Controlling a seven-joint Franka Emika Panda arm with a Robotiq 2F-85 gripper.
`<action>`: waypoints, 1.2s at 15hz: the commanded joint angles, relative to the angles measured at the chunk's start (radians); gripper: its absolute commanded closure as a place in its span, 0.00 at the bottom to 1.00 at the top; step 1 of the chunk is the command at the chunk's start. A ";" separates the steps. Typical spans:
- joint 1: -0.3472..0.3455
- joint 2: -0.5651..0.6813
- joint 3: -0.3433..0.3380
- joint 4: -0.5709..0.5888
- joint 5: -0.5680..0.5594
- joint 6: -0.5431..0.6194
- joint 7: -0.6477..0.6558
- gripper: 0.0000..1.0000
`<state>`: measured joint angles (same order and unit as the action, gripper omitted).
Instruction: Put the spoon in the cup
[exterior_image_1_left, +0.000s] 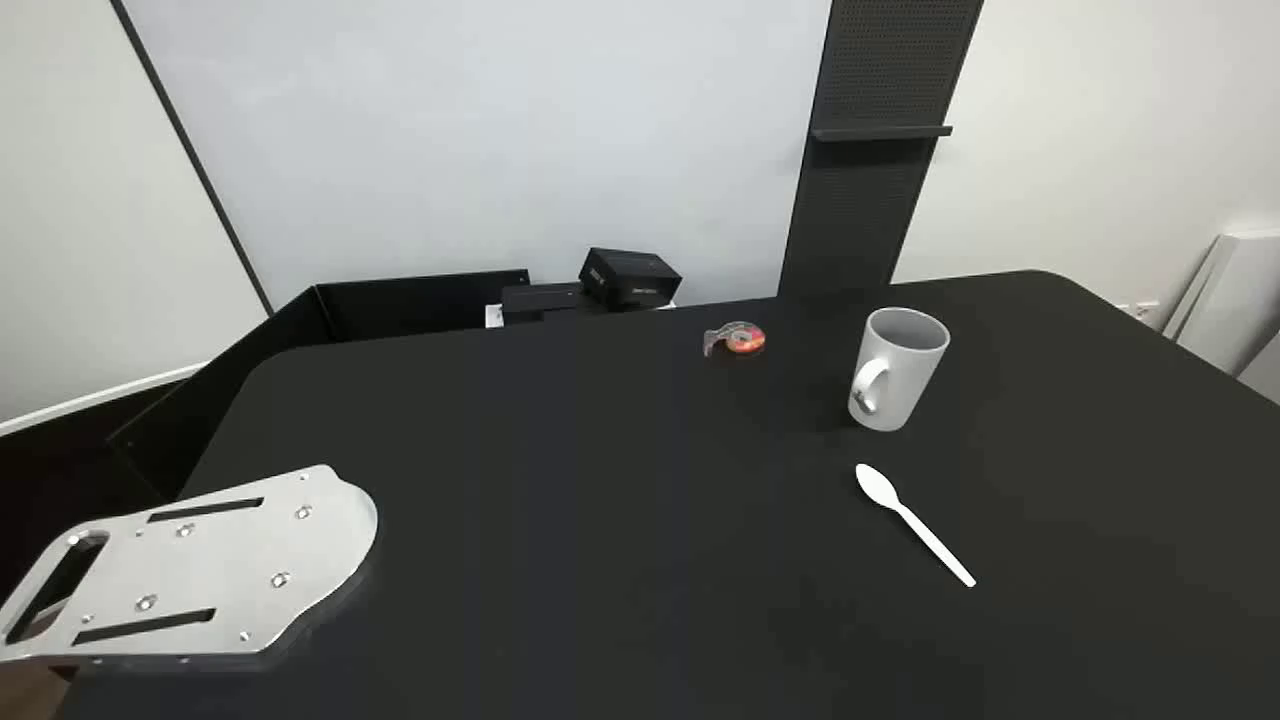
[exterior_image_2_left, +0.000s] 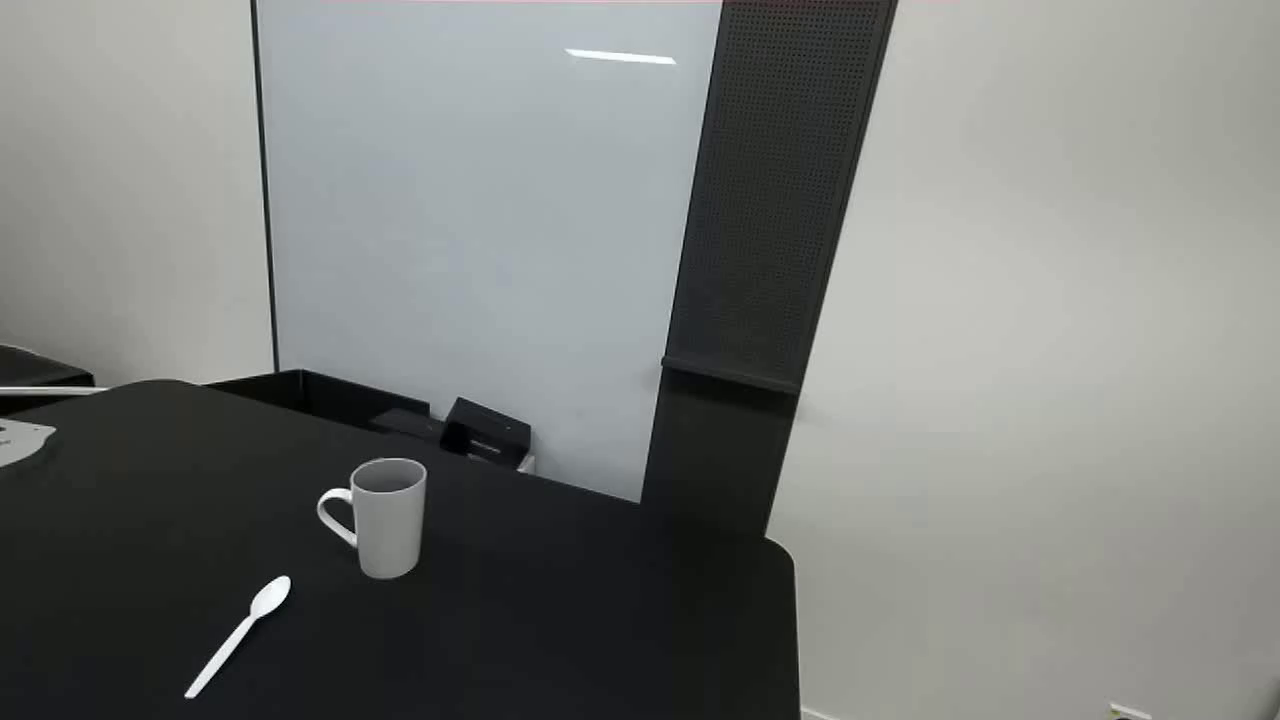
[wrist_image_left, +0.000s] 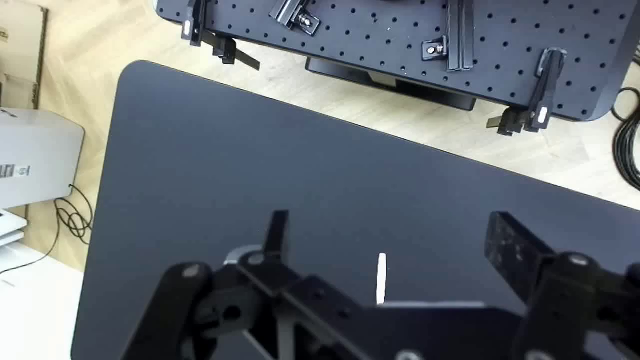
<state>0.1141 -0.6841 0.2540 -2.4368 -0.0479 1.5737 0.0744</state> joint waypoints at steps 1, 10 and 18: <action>0.024 0.005 -0.018 0.002 -0.010 -0.002 0.012 0.00; 0.024 0.005 -0.018 0.002 -0.010 -0.002 0.012 0.00; 0.015 0.031 -0.040 -0.003 -0.043 0.116 -0.009 0.00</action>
<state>0.1193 -0.6786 0.2441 -2.4399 -0.0630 1.6135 0.0717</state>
